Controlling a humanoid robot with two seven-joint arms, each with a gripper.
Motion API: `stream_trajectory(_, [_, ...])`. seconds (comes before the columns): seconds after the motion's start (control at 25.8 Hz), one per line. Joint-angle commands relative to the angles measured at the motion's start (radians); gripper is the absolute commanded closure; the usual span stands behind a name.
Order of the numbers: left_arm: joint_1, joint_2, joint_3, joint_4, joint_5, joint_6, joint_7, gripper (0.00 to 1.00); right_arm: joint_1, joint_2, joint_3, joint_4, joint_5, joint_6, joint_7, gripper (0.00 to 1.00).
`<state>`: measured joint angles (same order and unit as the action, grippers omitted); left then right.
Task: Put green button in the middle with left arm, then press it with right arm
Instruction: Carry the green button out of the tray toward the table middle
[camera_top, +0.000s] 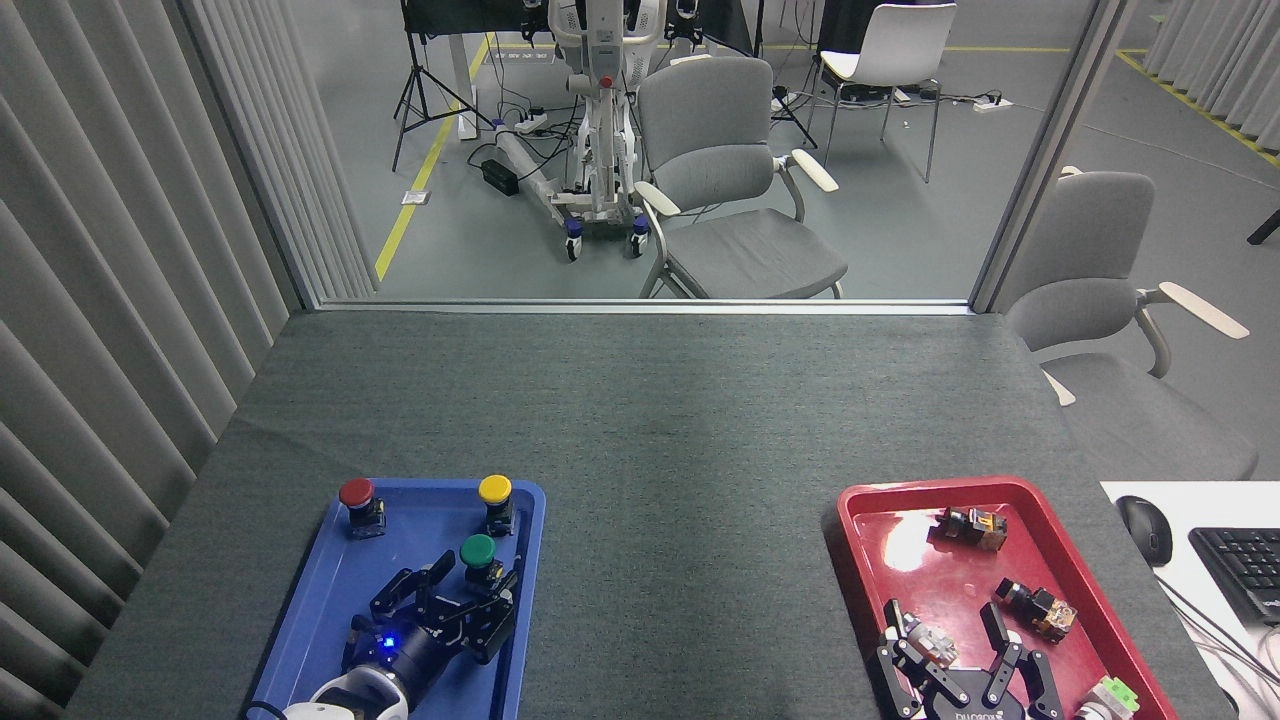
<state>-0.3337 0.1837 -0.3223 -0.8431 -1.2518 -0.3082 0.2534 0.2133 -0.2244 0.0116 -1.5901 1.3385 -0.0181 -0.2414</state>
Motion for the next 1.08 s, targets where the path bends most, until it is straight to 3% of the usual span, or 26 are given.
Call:
stream_trajectory(0.0, [-0.005,0.003,-0.017,0.019,0.0,-0.003,0.0,0.54,0.0,0.007,0.001,-0.001,0.001,0.003,0.001,0.0])
stream_trajectory(0.12, [-0.007,0.013,-0.043,0.022,-0.001,-0.019,0.0,0.86,-0.002,0.014,-0.001,-0.001,0.001,0.003,0.001,0.0])
stream_trajectory(0.19, [-0.005,0.022,-0.047,0.012,-0.001,-0.045,0.003,1.0,-0.002,0.02,-0.001,-0.001,0.001,0.003,0.001,0.0])
stream_trajectory(0.39, [-0.007,0.037,-0.047,-0.001,-0.001,-0.063,0.055,1.0,-0.002,0.022,0.001,-0.001,0.002,0.0,-0.001,0.0])
stream_trajectory(0.54, [-0.001,0.076,-0.049,-0.125,-0.006,-0.124,0.056,1.0,-0.002,0.027,0.001,-0.001,0.004,0.003,-0.001,0.0])
stream_trajectory(0.66, [-0.011,0.063,-0.152,-0.212,-0.054,-0.149,0.056,1.0,-0.002,0.027,0.001,-0.001,0.004,0.003,-0.001,0.0])
stream_trajectory(0.89, [-0.134,-0.07,-0.376,-0.076,-0.075,-0.15,0.041,1.0,-0.002,0.028,0.001,-0.002,0.005,0.003,-0.001,0.0])
stream_trajectory(1.05, [-0.171,-0.178,-0.426,0.055,-0.087,-0.137,0.038,1.0,-0.002,0.025,-0.001,-0.001,0.005,0.003,-0.001,0.0])
